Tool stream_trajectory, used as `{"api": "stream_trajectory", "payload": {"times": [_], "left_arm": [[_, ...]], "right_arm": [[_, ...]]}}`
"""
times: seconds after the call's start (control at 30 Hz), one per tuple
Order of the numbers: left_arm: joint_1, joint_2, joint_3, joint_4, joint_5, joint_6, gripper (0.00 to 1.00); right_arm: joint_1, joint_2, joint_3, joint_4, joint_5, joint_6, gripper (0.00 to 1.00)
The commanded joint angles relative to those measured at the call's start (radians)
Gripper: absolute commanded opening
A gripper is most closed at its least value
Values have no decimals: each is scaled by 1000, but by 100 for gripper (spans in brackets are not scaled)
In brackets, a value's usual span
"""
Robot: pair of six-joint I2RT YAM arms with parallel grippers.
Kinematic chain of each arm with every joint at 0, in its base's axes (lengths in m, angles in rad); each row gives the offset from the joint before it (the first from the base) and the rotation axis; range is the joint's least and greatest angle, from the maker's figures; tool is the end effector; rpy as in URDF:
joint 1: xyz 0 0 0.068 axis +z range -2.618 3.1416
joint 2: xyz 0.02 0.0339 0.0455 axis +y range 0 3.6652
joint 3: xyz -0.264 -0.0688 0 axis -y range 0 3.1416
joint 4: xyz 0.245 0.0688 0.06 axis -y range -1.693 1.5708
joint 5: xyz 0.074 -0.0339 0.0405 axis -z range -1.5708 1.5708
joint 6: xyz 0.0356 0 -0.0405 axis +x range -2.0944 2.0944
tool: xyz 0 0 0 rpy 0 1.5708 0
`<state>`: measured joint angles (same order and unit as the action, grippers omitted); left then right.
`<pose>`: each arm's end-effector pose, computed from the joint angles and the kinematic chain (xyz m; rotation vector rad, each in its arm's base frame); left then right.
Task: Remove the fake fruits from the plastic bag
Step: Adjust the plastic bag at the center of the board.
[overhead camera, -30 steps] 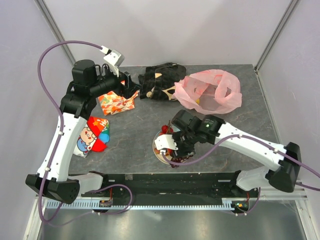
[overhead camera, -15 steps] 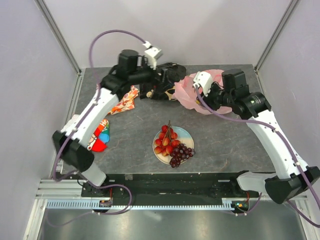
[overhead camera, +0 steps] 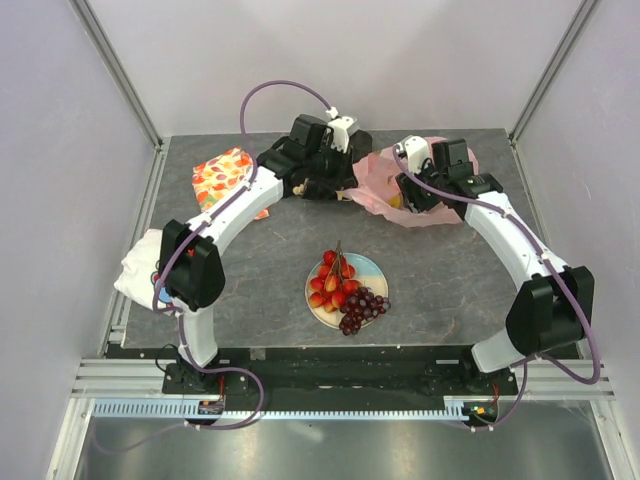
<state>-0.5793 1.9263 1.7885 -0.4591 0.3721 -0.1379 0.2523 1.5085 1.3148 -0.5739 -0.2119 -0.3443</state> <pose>0.3707 -0.2580 0.3265 0.7034 2.1224 -0.8056 0.3214 0.0906 0.3132 -0.7831 2.1898 0.2014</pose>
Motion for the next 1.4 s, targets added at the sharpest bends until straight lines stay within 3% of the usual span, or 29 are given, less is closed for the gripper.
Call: {"api": "stream_trajectory", "payload": {"times": [0.0,0.23,0.37,0.7,0.83,1.03,1.2,1.3,1.37], "left_arm": [[-28,-68,13,45,45,32,2],[-65,-337,-255,34,83,196,2],[-93,-431,-380,8,70,273,2],[-125,-382,-391,22,-54,304,2],[-129,-383,-400,33,-124,282,2],[-139,-385,-387,42,-203,276,2],[-151,-418,-371,39,-205,282,1],[-166,-437,-408,40,-196,294,2],[-171,-455,-445,45,-191,293,2]], "right_arm": [[-19,-42,-28,28,126,48,50],[-21,-283,-236,-136,138,16,50],[-19,-315,-275,-182,109,-28,51],[-10,42,-22,-3,-15,10,52],[-8,145,15,63,-44,89,63],[-13,260,110,54,4,156,68],[-152,168,83,-104,196,59,68],[-277,46,-44,-222,230,42,69],[-283,-54,-152,-262,241,16,69]]}}
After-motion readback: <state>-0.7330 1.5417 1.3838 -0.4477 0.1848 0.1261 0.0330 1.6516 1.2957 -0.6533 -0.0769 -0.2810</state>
